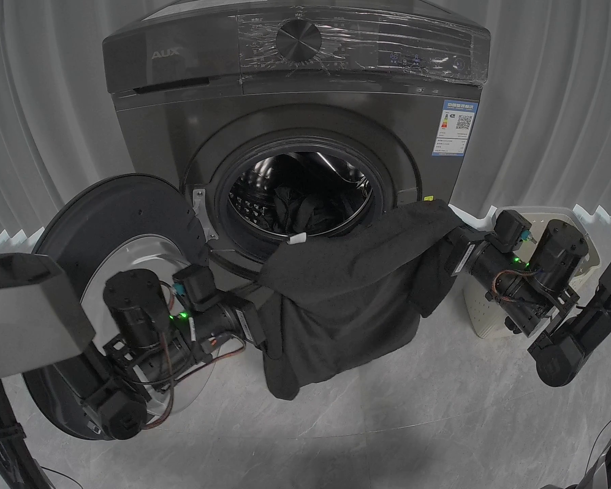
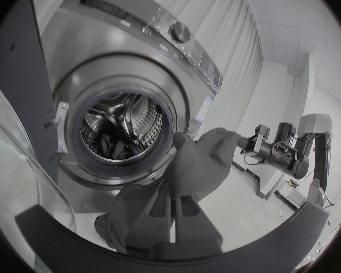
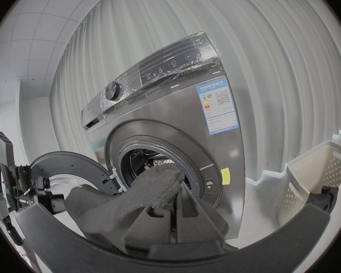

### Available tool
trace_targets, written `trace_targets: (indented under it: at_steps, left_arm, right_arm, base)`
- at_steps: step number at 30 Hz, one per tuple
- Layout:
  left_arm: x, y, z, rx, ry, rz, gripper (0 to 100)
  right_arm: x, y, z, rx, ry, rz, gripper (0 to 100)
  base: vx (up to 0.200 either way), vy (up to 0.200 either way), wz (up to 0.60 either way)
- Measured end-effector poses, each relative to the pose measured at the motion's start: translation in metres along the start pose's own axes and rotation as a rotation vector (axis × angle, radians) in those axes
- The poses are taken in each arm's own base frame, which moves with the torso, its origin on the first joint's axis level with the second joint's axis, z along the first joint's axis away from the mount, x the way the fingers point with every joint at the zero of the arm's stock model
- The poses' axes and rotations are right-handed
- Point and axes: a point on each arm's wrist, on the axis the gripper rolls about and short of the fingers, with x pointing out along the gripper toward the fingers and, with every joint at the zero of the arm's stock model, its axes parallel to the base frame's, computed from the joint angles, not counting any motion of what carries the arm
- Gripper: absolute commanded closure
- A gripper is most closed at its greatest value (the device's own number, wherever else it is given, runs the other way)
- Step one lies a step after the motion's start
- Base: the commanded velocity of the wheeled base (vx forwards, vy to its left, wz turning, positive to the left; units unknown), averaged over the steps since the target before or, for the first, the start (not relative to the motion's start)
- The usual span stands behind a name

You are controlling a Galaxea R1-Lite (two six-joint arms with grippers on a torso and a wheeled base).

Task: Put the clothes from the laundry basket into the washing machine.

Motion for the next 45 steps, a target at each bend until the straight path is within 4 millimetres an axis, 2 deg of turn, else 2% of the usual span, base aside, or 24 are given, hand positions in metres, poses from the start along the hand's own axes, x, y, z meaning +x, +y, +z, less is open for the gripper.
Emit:
trace_targets:
  at_steps: [5,12,21,27,28,36,45]
  left_arm:
    - [-0.012,0.000,0.030,0.030,-0.093,0.009,100]
    - [-0.019,-0.002,0.052,0.038,-0.169,0.009,100]
    - [-0.024,-0.005,0.061,0.044,-0.201,0.000,100]
    - [-0.024,-0.008,0.062,0.051,-0.205,-0.007,100]
    - [-0.024,-0.008,0.062,0.052,-0.205,-0.010,100]
    - [-0.021,-0.016,0.063,0.053,-0.210,-0.036,100]
    - [-0.016,-0.025,0.066,0.052,-0.230,-0.069,100]
  right_arm:
    - [-0.005,0.003,-0.001,0.007,0.004,0.019,100]
    - [-0.010,0.005,0.001,0.006,0.000,0.026,100]
    - [-0.014,0.008,0.009,0.006,-0.021,0.035,100]
    - [-0.020,0.013,0.003,0.010,0.008,0.049,100]
    - [-0.021,0.015,0.001,0.011,0.018,0.054,0]
    - [-0.032,0.031,-0.023,0.018,0.124,0.106,0]
    - [-0.041,0.042,-0.082,-0.010,0.356,0.196,0]
  base:
    - [0.000,0.000,0.00]
    - [0.000,0.000,0.00]
    - [0.000,0.000,0.00]
    - [0.000,0.000,0.00]
    - [0.000,0.000,0.00]
    - [0.000,0.000,0.00]
    - [0.000,0.000,0.00]
